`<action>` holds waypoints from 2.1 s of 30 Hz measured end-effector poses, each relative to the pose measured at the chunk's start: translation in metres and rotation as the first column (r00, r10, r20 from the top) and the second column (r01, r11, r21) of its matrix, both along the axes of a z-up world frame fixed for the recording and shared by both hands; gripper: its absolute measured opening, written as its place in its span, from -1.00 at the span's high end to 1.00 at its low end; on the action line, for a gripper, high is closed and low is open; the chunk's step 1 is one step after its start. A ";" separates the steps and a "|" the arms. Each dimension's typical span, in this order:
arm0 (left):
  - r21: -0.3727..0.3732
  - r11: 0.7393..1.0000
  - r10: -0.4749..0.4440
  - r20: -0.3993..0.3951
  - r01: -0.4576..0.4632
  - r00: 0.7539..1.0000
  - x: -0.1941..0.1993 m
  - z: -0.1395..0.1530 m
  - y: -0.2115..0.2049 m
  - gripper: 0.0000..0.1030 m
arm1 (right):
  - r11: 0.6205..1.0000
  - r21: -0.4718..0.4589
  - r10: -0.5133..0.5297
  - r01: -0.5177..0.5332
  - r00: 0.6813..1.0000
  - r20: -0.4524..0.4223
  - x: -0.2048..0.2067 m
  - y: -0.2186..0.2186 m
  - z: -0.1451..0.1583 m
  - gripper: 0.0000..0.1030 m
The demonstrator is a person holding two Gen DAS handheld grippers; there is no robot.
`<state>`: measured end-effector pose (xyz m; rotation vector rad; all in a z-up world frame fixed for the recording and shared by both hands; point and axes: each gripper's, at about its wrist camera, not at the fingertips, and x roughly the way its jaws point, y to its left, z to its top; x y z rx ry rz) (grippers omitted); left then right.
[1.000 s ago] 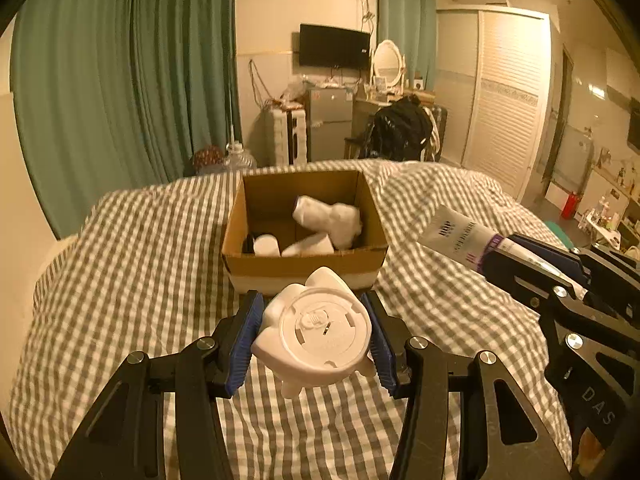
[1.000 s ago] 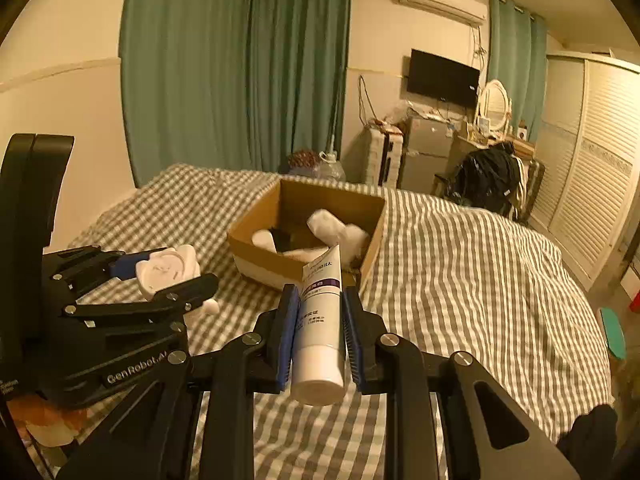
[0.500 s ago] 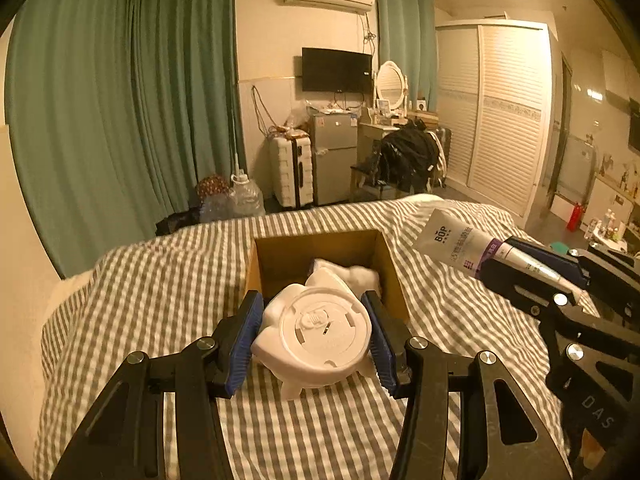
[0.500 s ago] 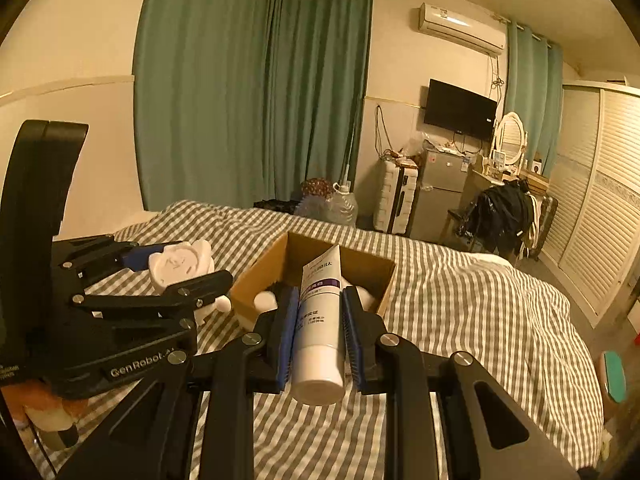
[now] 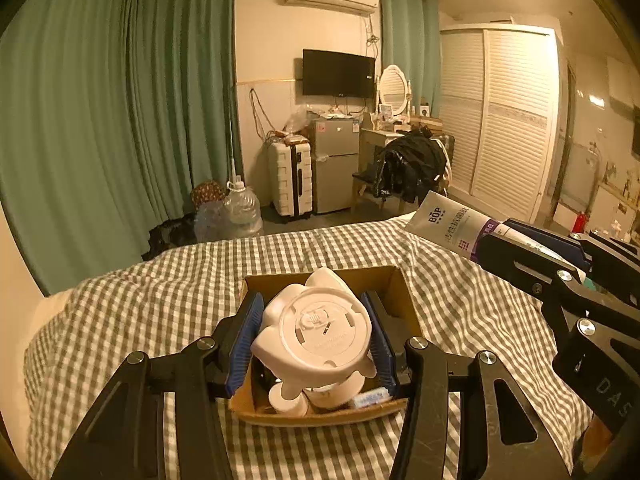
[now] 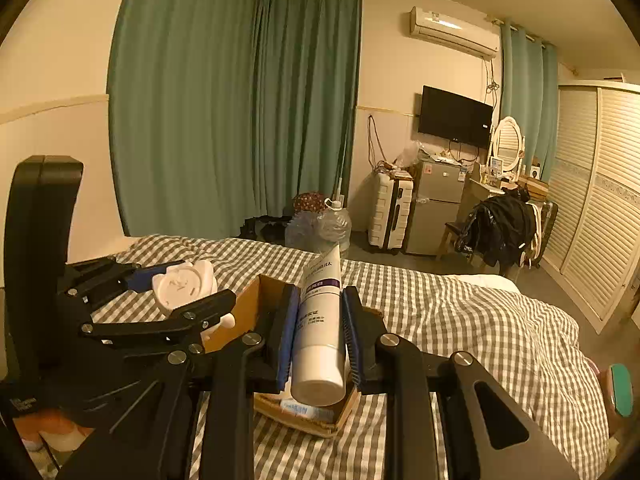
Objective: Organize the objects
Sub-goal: 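Carry the figurine with the left tool while the right tool carries the tube over the box, then open the left tool to drop the figurine while the right tool releases the tube into the box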
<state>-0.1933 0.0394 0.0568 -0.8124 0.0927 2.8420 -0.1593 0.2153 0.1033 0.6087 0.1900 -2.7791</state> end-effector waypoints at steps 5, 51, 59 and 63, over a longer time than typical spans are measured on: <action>-0.013 1.000 0.007 0.028 -0.007 1.000 -0.031 -0.022 -0.004 -0.01 | 1.000 -0.021 0.004 -0.004 1.000 0.028 -0.034 -0.009 -0.014 0.57; -0.115 0.993 -0.007 0.118 0.021 0.993 -0.094 -0.124 0.008 -0.70 | 0.989 -0.131 -0.034 0.064 0.974 0.223 -0.145 0.015 -0.146 -0.21; -0.126 0.992 -0.022 0.037 0.026 0.999 -0.061 -0.097 0.005 -0.89 | 0.977 -0.182 -0.075 0.109 0.980 0.182 -0.119 0.032 -0.120 -0.46; -0.111 0.994 -0.021 -0.009 0.020 1.000 -0.036 -0.066 -0.002 -0.90 | 0.979 -0.163 -0.098 0.120 0.986 0.138 -0.091 0.036 -0.096 -0.53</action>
